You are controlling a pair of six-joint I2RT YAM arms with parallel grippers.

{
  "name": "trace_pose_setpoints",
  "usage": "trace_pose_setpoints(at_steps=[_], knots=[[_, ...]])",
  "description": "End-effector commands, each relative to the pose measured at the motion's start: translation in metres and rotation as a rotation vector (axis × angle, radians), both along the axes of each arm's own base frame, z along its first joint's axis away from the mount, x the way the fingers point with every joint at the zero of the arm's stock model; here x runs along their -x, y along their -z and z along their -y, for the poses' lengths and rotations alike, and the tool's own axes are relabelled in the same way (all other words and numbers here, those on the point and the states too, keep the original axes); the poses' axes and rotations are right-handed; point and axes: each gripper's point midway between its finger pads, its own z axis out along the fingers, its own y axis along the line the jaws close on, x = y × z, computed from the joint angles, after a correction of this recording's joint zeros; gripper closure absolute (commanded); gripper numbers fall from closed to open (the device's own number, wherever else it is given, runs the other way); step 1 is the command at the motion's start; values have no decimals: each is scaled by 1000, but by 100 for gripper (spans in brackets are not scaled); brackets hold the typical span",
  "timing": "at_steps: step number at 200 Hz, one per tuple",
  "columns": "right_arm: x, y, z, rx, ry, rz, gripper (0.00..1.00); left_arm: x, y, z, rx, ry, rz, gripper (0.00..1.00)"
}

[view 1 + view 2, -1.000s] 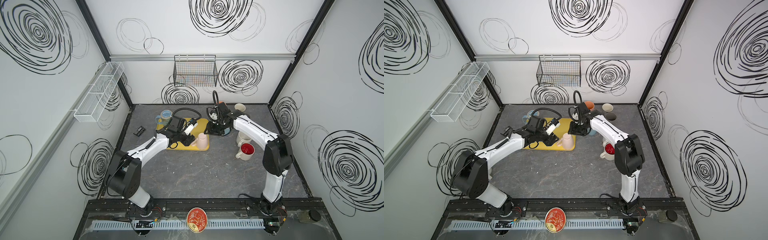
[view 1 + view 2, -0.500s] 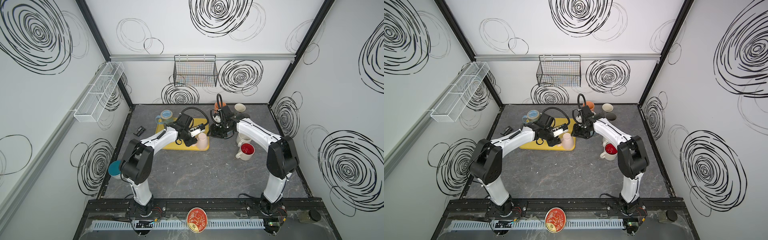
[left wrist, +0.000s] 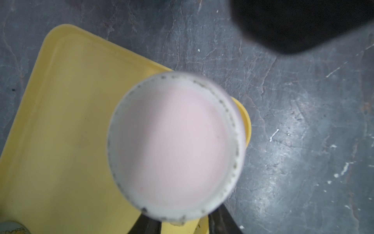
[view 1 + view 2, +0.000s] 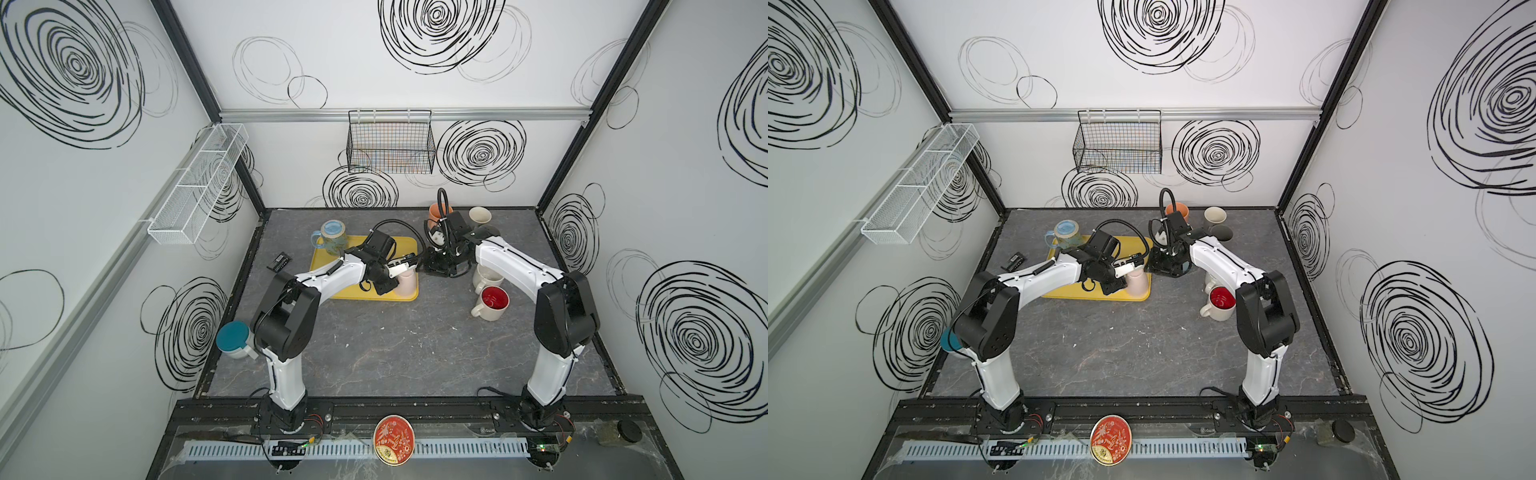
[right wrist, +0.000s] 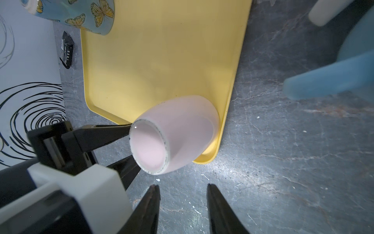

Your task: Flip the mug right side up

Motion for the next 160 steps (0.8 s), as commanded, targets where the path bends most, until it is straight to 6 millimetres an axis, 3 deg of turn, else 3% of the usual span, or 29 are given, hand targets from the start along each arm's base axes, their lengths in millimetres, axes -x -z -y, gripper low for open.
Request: trace_pose_setpoints(at_steps=[1,47,70,118,160], knots=[[-3,-7,2,-17,6,13,57,-9,-1,12,4,34,27,70],[-7,-13,4,-20,17,29,57,-15,-6,9,8,-3,51,96],[-13,-24,5,-42,40,58,57,-21,-21,7,52,-63,75,100],[-28,-56,10,-125,118,137,57,-36,-80,1,321,-238,151,100],[-34,-87,8,-229,156,197,57,-38,-133,-8,564,-360,210,100]])
